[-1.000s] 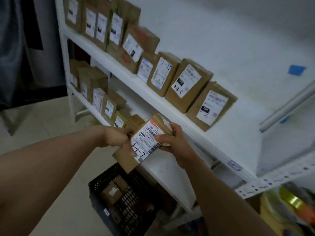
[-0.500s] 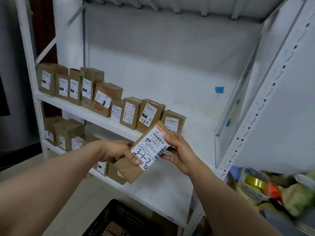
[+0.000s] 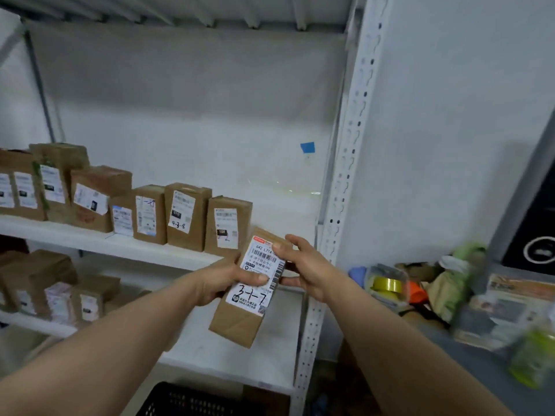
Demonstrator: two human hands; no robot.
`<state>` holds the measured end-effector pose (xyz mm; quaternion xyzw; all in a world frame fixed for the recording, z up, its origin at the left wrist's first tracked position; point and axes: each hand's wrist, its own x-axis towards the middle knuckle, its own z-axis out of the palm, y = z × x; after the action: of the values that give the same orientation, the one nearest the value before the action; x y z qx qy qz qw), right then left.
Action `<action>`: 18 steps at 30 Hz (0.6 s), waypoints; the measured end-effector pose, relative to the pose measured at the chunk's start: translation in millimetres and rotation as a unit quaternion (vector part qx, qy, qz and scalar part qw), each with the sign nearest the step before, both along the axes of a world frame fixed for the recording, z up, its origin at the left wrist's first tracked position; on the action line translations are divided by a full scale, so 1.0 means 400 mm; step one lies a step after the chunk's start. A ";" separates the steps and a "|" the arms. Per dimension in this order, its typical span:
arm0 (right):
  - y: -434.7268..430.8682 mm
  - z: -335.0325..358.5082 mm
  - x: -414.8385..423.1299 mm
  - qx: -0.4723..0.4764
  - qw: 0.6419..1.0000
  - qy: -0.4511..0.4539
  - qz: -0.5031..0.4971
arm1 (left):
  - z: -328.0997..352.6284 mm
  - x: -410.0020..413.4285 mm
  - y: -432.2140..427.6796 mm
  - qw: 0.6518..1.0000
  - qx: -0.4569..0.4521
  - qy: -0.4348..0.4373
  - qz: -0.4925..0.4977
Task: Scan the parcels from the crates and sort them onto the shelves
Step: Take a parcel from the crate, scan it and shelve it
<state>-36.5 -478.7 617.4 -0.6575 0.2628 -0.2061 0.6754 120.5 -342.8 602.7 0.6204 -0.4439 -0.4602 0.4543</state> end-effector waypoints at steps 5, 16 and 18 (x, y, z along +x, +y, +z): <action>-0.094 -0.071 -0.133 0.034 0.998 0.031 -0.032 | -0.087 -0.101 -0.125 0.999 0.021 0.004 0.023; -0.222 -0.259 -0.429 0.119 0.980 0.153 -0.039 | -0.272 -0.307 -0.268 0.992 0.119 0.010 0.041; -0.235 -0.310 -0.480 0.082 0.968 0.217 -0.093 | -0.317 -0.350 -0.288 0.989 0.142 0.006 0.033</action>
<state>-228.5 -572.9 493.4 -0.6017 0.4789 -0.0979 0.6317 -19.4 -457.9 476.0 0.6903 -0.3506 -0.5071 0.3787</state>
